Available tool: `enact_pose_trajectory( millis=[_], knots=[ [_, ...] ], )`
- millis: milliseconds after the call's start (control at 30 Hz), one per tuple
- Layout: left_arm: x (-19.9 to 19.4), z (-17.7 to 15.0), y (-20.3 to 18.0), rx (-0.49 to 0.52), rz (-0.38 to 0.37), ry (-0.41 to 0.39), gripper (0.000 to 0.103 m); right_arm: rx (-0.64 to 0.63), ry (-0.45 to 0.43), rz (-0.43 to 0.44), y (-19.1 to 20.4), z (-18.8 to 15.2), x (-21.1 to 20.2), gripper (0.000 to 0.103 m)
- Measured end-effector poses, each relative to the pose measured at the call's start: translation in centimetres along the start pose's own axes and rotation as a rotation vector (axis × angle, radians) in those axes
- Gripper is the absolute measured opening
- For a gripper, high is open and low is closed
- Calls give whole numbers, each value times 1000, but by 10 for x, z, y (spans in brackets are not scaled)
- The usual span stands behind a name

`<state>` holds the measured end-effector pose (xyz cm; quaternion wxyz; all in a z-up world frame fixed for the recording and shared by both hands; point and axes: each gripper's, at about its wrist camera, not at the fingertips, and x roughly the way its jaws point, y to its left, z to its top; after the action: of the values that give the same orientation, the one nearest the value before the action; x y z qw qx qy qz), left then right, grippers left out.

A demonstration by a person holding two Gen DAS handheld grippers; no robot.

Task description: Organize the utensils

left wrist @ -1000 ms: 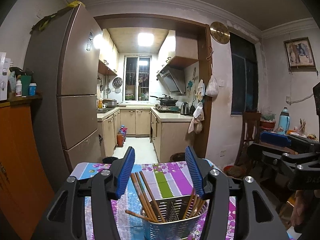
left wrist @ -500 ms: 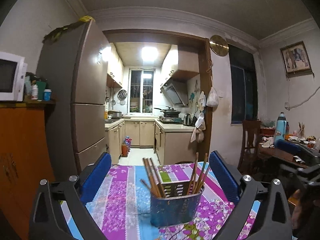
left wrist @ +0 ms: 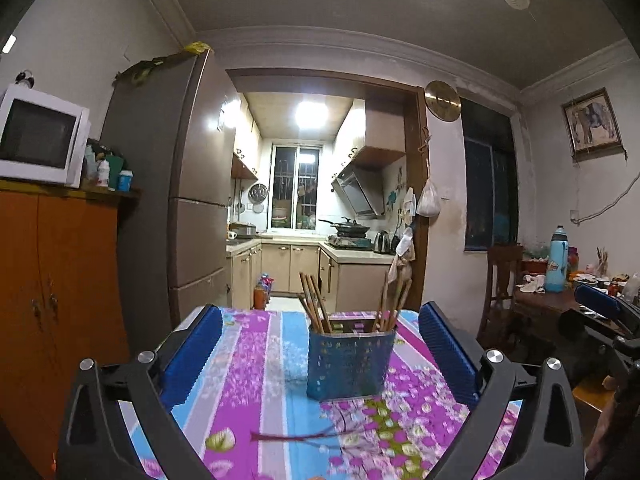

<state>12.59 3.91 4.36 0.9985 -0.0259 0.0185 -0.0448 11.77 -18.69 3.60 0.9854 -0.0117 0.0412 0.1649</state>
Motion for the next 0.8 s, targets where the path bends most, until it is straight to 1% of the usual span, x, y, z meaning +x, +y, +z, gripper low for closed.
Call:
enact_pose_trajectory(
  millis=[233, 367, 500, 800],
  knots=[
    [-38, -26, -3, -10, 20, 12, 98, -6, 11, -6, 14, -23, -30, 97],
    [-59, -37, -8, -15, 11, 20, 98, 7, 11, -9, 19, -31, -46, 97],
    [-77, -43, -15, -9, 4, 24, 98, 9, 7, -18, 22, -35, -61, 98],
    [-110, -51, -24, -11, 15, 18, 98, 14, -4, -41, 29, -44, -91, 98]
  ],
)
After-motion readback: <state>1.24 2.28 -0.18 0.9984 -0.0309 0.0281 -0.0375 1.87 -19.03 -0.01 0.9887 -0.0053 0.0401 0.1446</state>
